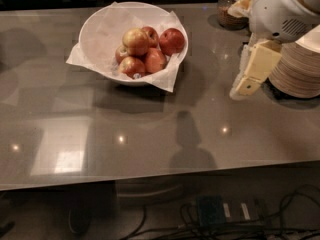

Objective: Pick apple from white bowl

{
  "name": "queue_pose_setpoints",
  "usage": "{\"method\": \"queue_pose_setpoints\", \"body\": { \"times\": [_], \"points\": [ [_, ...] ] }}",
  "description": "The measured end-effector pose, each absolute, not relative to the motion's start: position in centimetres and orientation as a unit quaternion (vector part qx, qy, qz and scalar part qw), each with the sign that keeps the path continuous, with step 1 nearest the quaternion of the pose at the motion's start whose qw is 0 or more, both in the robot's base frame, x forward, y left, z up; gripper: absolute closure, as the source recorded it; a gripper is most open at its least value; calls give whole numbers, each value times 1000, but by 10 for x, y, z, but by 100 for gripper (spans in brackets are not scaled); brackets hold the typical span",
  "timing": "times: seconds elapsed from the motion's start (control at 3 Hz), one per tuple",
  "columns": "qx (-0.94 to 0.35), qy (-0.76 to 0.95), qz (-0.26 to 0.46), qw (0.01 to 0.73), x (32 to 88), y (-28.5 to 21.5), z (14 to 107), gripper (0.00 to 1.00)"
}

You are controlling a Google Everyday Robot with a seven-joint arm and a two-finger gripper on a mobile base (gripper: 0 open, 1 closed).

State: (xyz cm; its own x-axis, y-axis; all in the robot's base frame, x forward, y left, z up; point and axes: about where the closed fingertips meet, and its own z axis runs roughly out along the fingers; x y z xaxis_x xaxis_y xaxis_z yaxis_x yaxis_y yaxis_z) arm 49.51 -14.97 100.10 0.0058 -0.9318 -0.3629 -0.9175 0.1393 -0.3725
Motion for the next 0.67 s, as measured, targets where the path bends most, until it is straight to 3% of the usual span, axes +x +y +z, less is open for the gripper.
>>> {"method": "queue_pose_setpoints", "body": {
  "times": [0.67],
  "points": [
    [-718,609,27,336,547,-51,1028,0]
  ]
}}
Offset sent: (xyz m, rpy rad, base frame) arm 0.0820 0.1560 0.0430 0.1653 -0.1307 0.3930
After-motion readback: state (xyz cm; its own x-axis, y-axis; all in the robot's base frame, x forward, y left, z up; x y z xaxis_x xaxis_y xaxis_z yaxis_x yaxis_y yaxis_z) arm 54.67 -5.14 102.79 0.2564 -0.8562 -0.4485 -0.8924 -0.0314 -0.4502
